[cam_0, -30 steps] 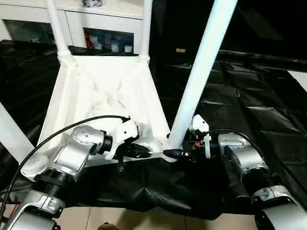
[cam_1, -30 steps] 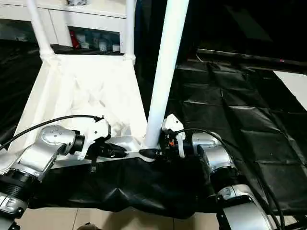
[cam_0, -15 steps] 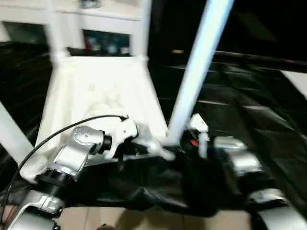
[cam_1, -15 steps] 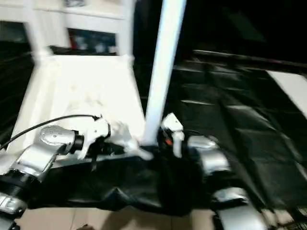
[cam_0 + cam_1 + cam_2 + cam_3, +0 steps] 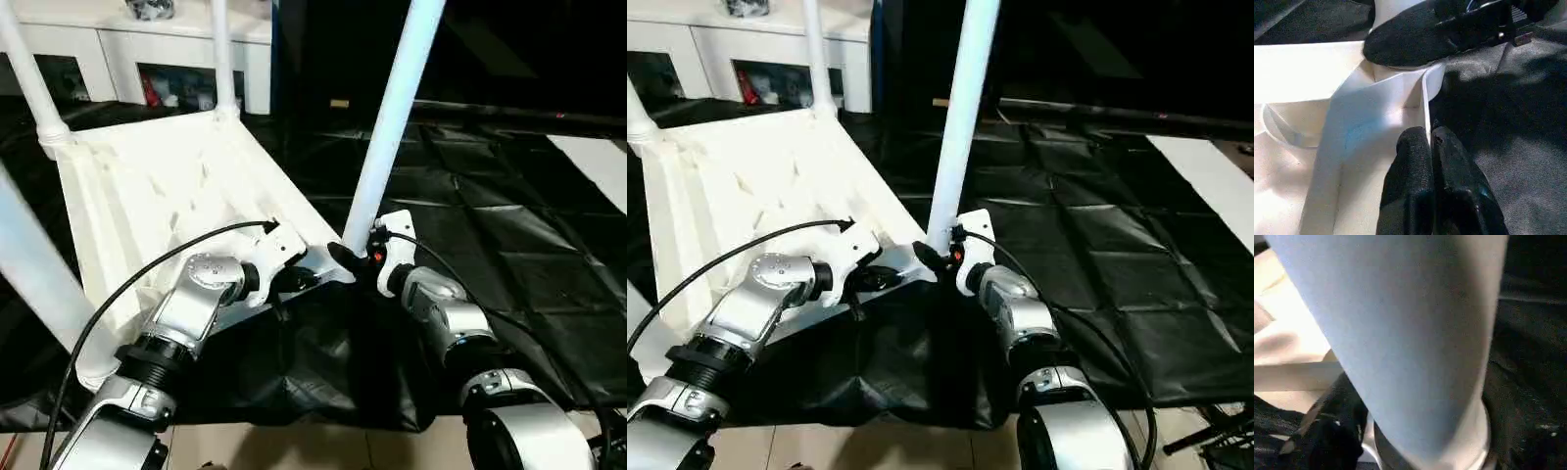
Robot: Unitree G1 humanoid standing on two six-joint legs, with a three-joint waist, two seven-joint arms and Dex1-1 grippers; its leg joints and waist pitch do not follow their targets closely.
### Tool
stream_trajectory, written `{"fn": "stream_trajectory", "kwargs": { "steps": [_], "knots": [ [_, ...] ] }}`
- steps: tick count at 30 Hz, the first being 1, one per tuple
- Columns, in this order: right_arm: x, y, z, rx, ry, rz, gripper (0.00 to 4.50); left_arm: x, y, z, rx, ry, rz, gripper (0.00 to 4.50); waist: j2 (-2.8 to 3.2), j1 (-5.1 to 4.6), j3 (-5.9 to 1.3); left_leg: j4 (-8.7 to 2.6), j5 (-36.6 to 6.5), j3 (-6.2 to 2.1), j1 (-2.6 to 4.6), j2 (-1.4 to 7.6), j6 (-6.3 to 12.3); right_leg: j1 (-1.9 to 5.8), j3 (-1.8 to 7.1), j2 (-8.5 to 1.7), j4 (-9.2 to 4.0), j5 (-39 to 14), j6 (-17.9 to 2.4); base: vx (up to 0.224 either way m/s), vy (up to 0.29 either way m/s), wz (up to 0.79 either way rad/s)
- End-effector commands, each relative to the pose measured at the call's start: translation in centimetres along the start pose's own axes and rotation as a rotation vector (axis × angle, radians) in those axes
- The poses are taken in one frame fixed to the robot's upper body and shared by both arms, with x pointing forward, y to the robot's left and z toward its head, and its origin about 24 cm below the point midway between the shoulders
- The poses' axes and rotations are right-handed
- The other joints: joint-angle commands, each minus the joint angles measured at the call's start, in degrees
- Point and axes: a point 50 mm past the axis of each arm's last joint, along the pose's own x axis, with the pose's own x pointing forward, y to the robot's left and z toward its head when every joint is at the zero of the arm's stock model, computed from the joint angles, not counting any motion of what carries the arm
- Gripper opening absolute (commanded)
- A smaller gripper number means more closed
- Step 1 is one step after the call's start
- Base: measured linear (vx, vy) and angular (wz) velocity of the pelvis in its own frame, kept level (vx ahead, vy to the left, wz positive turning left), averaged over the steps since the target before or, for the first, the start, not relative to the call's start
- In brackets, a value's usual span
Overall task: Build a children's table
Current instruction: Rotate leg to tighten
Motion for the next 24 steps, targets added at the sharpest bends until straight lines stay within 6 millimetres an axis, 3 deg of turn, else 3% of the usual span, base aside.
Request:
{"fn": "stream_trajectory", "kwargs": {
  "steps": [1,5,8,14,15,21,24],
  "knots": [
    [0.8,2.3,-1.3,0.018,0.067,0.160,3.61,1.1,-1.9,3.0,0.096,-0.138,-0.132,0.00,0.39,0.38,-3.11,-3.79,-18.41,0.45,0.15,0.28,0.24,2.13,2.04,-2.20,-4.65,-16.26,-9.83,0.000,0.000,0.00],
    [-0.2,1.6,-1.2,-0.052,0.104,0.226,3.94,0.4,-1.7,2.4,0.092,-0.123,-0.168,0.00,0.64,0.83,-3.26,-3.68,-15.23,0.61,0.19,0.28,1.04,2.51,2.05,-2.23,-4.27,-12.85,-10.79,0.000,0.000,0.00],
    [-0.8,1.1,-1.1,-0.088,0.122,0.260,3.94,0.0,-1.7,2.2,0.098,-0.120,-0.187,0.00,0.67,1.03,-3.24,-3.67,-14.54,0.67,0.20,0.37,1.08,2.57,2.08,-2.17,-4.05,-10.90,-11.34,0.000,0.000,0.00],
    [-4.1,-0.2,-1.2,-0.194,0.218,0.505,3.94,-1.4,-1.5,1.6,0.120,-0.106,-0.280,0.00,0.71,2.07,-3.27,-3.41,-14.50,0.93,0.67,0.45,1.94,2.50,2.15,-2.01,-3.90,-8.59,-12.27,0.000,0.000,0.00],
    [-4.4,-0.4,-1.2,-0.204,0.229,0.525,3.94,-1.6,-1.5,1.4,0.120,-0.096,-0.297,0.00,0.61,2.06,-3.21,-3.45,-14.32,0.92,0.44,0.42,2.12,2.60,2.15,-2.00,-3.78,-8.41,-12.54,0.000,0.000,0.00],
    [-5.2,-0.7,-1.0,-0.220,0.244,0.577,3.79,-2.3,-1.6,0.9,0.118,-0.080,-0.351,0.00,0.58,2.36,-3.06,-3.61,-16.61,0.79,0.46,0.50,0.94,2.46,2.16,-2.25,-4.18,-13.23,-11.58,0.000,0.000,0.00],
    [-5.4,-0.6,-1.0,-0.217,0.260,0.615,3.66,-2.5,-1.7,0.7,0.118,-0.074,-0.374,0.00,0.59,2.46,-3.14,-3.60,-15.95,0.75,0.39,0.53,1.09,2.56,2.11,-2.22,-4.07,-12.46,-11.67,0.000,0.000,0.00]
  ]
}}
